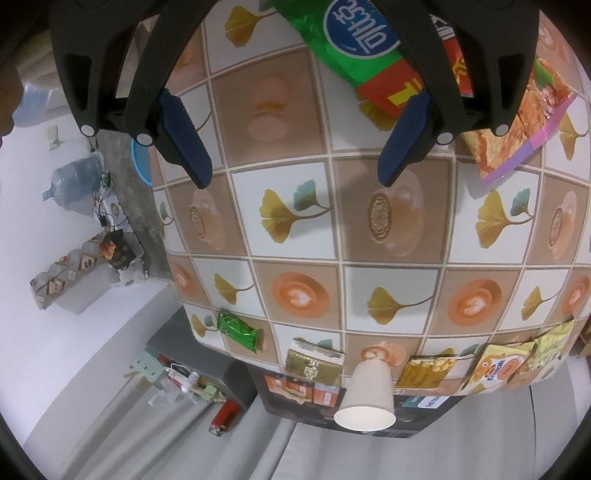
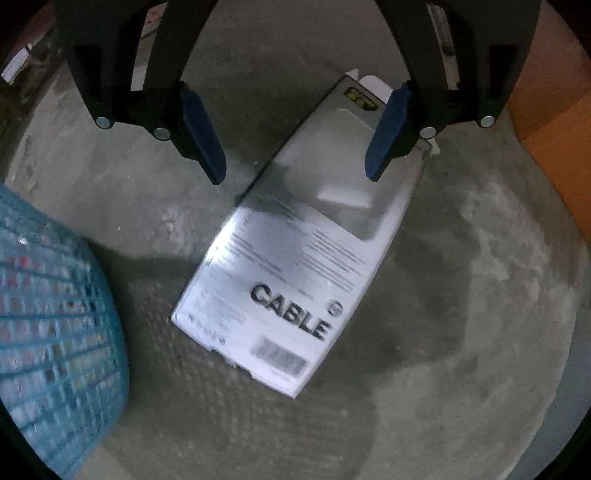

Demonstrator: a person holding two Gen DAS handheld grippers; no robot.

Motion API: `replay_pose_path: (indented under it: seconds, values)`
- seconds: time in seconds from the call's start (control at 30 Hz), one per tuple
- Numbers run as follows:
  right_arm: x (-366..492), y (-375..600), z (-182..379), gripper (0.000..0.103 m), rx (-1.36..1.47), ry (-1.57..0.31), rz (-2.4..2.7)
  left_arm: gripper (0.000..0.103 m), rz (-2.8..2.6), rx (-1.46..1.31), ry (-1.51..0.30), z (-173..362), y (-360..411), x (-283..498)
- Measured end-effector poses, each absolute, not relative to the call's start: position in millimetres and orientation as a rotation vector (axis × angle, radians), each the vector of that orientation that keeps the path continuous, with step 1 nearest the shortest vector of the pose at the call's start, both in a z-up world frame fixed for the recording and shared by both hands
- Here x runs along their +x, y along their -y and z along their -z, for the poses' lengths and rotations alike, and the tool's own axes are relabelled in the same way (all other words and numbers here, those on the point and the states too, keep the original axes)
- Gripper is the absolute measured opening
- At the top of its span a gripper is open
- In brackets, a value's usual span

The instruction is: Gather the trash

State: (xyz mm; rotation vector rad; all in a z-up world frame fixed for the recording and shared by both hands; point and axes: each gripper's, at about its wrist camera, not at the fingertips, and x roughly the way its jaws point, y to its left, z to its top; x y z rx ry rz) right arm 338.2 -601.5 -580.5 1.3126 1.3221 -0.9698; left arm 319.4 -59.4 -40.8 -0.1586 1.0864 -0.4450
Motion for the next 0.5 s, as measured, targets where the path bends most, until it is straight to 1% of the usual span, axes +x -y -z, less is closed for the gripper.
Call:
replay_pose_path:
  seconds: [0.2, 0.27, 0.3, 0.33, 0.43, 0.47, 0.5]
  values:
    - [353, 607, 574, 0.075, 1.254, -1.304, 0.9, 0.087, 0.423, -0.159, -1.106, 47, 55, 322]
    - [357, 609, 570, 0.067, 1.242, -1.289, 0.863, 0.087, 0.421, -0.16, -1.105, 47, 54, 322]
    - [358, 610, 568, 0.058, 1.235, -1.282, 0.846, 0.087, 0.42, -0.158, -1.103, 47, 54, 322]
    - [358, 612, 566, 0.054, 1.225, -1.281, 0.836, 0.087, 0.419, -0.154, -1.101, 47, 54, 322]
    - [366, 612, 554, 0.027, 1.135, -1.293, 0.779, 0.087, 0.423, -0.148, -1.099, 48, 55, 321]
    - [368, 611, 552, 0.025, 1.122, -1.296, 0.764, 0.087, 0.427, -0.15, -1.097, 47, 55, 319]
    - [368, 611, 552, 0.024, 1.14, -1.3, 0.735, 0.087, 0.43, -0.151, -1.095, 47, 54, 319]
